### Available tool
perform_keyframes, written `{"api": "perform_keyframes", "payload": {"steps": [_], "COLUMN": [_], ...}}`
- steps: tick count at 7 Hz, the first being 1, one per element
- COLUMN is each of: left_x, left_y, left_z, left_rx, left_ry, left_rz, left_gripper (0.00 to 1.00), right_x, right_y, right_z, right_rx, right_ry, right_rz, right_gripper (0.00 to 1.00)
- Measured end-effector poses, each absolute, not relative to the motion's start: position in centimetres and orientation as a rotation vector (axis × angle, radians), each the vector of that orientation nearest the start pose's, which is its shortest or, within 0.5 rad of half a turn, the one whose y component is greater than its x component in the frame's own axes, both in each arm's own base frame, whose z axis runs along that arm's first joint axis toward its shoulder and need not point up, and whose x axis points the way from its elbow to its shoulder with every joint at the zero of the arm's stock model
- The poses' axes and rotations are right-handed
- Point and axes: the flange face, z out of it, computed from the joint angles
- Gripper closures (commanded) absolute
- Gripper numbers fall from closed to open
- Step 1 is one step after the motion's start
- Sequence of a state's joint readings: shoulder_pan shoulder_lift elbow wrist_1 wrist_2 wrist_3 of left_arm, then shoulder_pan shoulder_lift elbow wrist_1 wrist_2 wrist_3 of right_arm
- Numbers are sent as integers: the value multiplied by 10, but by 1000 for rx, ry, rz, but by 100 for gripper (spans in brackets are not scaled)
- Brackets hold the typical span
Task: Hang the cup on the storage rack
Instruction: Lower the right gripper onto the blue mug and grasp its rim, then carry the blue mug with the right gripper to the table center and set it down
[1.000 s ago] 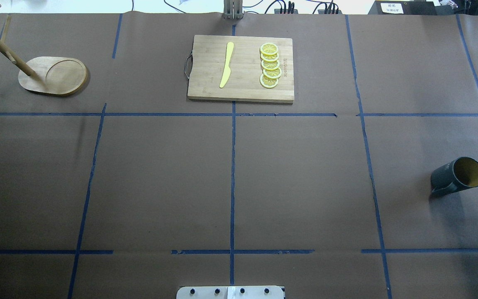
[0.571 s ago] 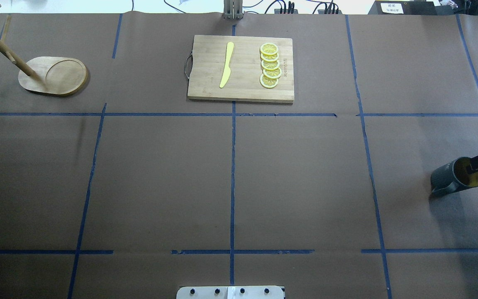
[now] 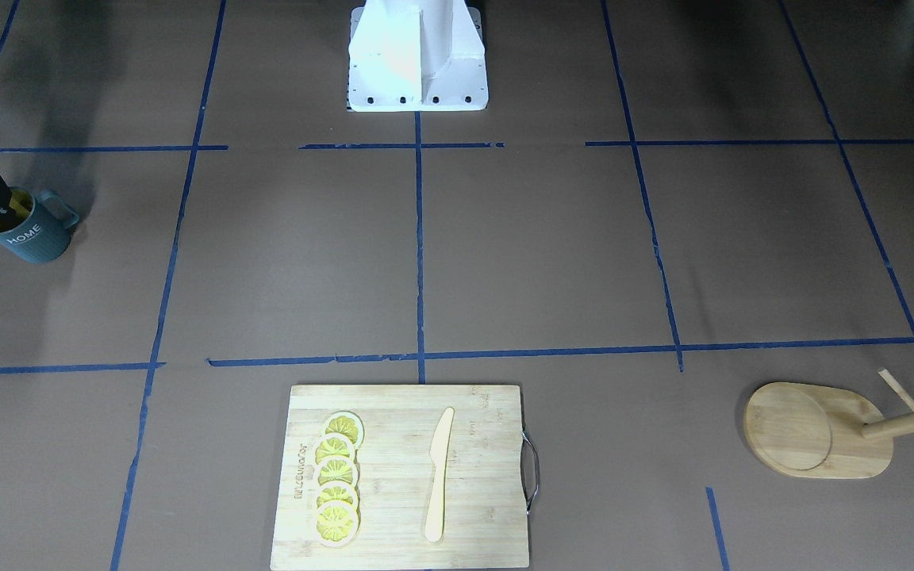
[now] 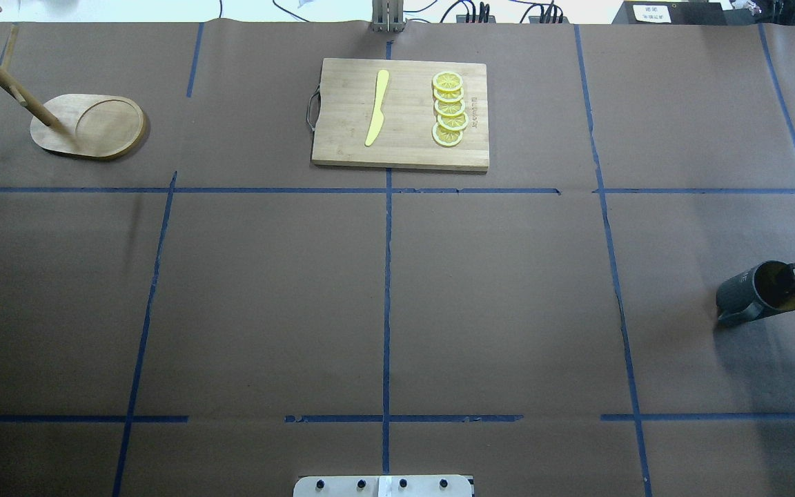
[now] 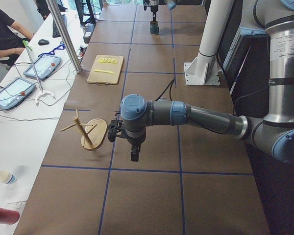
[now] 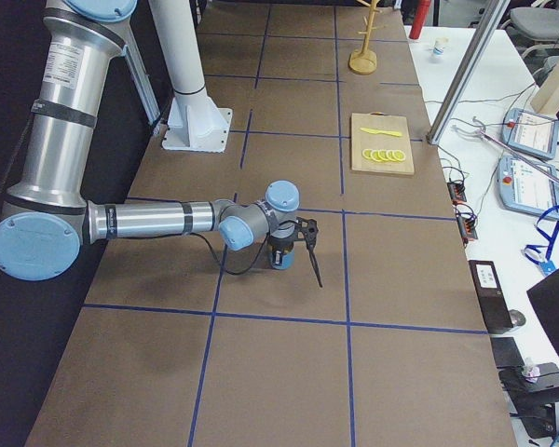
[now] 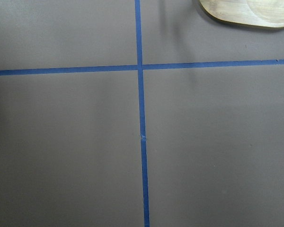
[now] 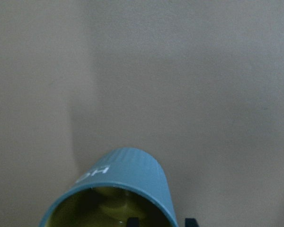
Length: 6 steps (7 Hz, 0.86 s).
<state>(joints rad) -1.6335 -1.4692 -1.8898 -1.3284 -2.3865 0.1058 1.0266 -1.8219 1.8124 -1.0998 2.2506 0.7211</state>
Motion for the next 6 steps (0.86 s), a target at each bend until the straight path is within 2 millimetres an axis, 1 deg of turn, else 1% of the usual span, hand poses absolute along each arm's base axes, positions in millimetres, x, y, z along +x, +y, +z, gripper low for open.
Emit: {"api": "perform_keyframes", "payload": {"steps": [1, 2, 3, 4, 5, 6], "left_x": [-88, -88, -88, -88, -88, -87], "left_y": [-433, -434, -436, -436, -435, -435], "left_z": [571, 570, 568, 566, 564, 561], "left_rx": [46, 48, 53, 59, 69, 83], "left_ry": [815, 815, 817, 820, 820, 818], "left_rz": [31, 32, 33, 38, 44, 52], "left_gripper": [0, 0, 0, 0, 0, 0], "right_x": [-153, -154, -160, -183, -224, -276], "right_y": [-388, -388, -394, -410, -430, -446], "right_z": [598, 585, 553, 507, 448, 382], "right_rx": [-22, 1, 23, 22, -5, -43], "right_ry": [-811, -830, -857, -888, -917, -930], "right_rz": [-2, -14, -17, -3, 17, 25], "right_gripper": [100, 100, 100, 100, 100, 100]}}
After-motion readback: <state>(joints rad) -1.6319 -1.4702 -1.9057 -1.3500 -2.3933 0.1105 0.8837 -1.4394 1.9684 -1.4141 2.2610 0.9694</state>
